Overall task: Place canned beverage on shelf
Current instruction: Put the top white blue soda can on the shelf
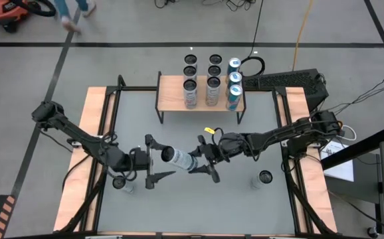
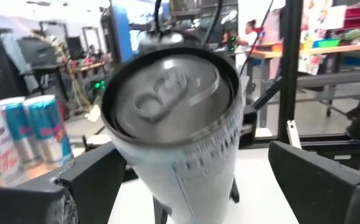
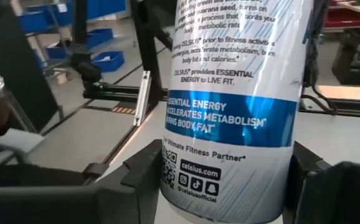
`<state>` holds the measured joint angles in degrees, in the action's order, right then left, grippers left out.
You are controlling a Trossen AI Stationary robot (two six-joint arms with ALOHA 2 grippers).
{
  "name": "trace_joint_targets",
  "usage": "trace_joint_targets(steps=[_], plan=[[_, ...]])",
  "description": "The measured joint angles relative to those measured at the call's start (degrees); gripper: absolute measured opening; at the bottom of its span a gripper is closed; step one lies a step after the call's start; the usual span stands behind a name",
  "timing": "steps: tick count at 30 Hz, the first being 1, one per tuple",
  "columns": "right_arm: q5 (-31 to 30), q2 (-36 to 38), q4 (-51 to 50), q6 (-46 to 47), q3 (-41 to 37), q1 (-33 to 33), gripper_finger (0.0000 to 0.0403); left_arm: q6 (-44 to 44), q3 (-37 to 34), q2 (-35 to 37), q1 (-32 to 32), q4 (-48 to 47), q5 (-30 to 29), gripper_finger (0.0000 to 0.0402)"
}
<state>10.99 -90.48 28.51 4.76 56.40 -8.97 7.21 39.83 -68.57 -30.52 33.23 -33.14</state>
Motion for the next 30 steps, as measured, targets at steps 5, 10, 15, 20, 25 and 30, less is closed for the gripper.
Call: trace_joint_targets(steps=[5, 10, 15, 20, 25, 30], plan=[[3.85, -0.13, -0.04, -1.35, 0.00, 0.61, 0.0178, 2.27, 0.00, 1.07, 0.02, 0.92, 4.44, 0.0381], [5.63, -0.15, -0.09, -2.00, 0.00, 0.94, 0.0178, 3.65, 0.00, 1.42, 0.81, 2.74, 6.90, 0.0381], [5.23, -0.17, -0.16, -4.98, 0.00, 0.96, 0.0178, 2.21, 0.00, 1.38, 2.56, 3.16, 7.67, 0.0381], [2.73, -0.20, -0.02, -6.13, 0.00, 0.92, 0.0178, 2.13, -0.02, 1.35, 3.19, 2.21, 7.64, 0.0351], [2.35, -0.20, -0.10, -6.72, 0.00, 0.95, 0.0178, 2.15, -0.02, 1.35, 3.19, 2.27, 7.53, 0.0303], [2.48, -0.20, -0.09, -6.28, 0.00, 0.88, 0.0186, 2.13, -0.02, 1.35, 3.19, 1.54, 7.49, 0.0263]])
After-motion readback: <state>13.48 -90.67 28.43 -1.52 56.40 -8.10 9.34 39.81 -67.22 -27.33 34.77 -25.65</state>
